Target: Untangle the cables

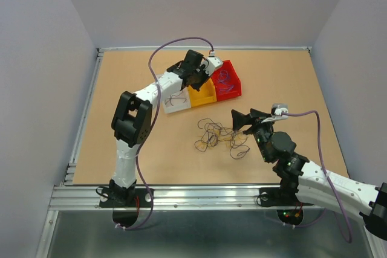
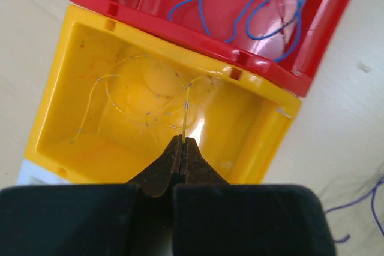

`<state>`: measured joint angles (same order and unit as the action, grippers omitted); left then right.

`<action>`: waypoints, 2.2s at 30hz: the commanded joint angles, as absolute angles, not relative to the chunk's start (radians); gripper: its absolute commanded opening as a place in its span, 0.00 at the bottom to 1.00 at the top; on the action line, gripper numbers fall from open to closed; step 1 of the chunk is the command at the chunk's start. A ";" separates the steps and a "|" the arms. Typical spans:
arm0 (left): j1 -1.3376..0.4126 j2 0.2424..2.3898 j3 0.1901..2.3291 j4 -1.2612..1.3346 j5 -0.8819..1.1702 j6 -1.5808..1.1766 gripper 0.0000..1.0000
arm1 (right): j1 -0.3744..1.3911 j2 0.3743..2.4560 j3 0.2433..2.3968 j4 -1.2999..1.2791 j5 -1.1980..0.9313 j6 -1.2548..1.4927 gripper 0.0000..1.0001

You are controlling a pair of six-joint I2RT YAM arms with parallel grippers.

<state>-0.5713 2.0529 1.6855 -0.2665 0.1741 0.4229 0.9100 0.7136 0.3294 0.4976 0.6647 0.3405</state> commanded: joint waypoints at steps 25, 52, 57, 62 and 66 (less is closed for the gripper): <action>-0.535 1.909 1.522 -0.138 0.161 0.304 0.72 | 0.910 0.730 0.341 0.506 0.667 0.357 0.90; -0.882 1.621 1.137 -0.114 0.267 0.686 0.60 | 0.911 0.615 0.333 0.465 0.710 0.344 0.90; -0.884 1.623 1.134 -0.129 0.301 0.703 0.58 | 0.911 0.614 0.333 0.462 0.712 0.345 0.90; -0.882 1.608 1.129 -0.130 0.331 0.697 0.62 | 0.911 0.572 0.324 0.450 0.787 0.359 0.90; -0.850 1.603 1.149 -0.132 0.382 0.673 0.63 | 0.911 0.468 0.345 0.338 1.006 0.374 0.90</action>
